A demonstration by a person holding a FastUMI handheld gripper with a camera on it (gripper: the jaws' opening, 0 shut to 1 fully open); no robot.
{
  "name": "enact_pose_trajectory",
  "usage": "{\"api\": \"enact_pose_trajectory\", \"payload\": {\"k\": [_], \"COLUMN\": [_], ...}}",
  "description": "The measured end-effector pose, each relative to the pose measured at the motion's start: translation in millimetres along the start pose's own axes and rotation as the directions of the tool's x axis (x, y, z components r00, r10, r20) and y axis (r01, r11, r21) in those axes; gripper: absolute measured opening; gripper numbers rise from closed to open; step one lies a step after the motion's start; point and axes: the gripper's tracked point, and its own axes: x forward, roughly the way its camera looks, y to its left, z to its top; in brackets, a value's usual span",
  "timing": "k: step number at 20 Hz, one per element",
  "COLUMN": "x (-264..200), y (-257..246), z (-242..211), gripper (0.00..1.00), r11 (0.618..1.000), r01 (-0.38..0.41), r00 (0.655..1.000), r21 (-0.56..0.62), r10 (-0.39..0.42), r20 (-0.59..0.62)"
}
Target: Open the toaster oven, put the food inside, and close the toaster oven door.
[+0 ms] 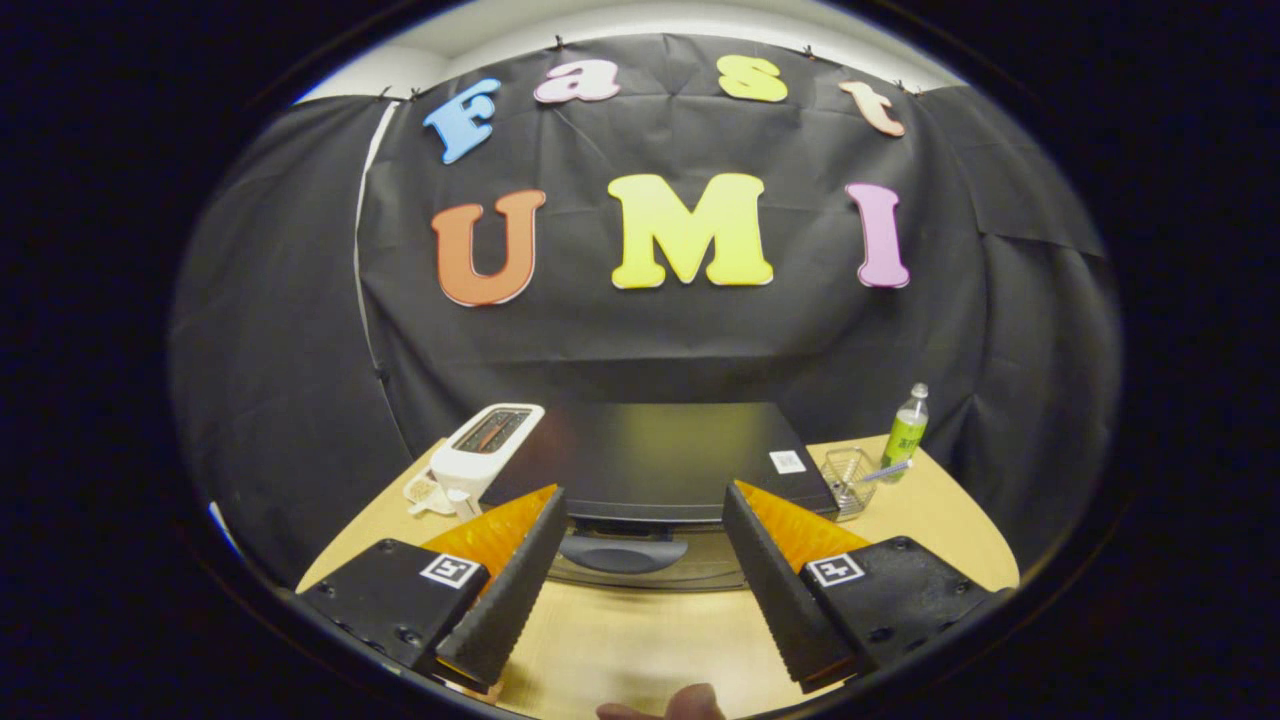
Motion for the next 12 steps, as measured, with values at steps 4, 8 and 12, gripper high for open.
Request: {"api": "enact_pose_trajectory", "payload": {"k": [4, 8, 12], "x": [38, 64, 72], "y": [-1, -3, -7], "z": [-23, -44, -53], "gripper": [1.00, 1.00, 1.00], "r11": [1.000, 0.999, 0.999], "r01": [0.018, 0.033, 0.052], "r00": [0.999, 0.994, 0.989], "r21": [0.004, 0.013, 0.005], "r10": [-0.018, -0.031, -0.051], "r20": [-0.050, -0.108, -0.141]}}
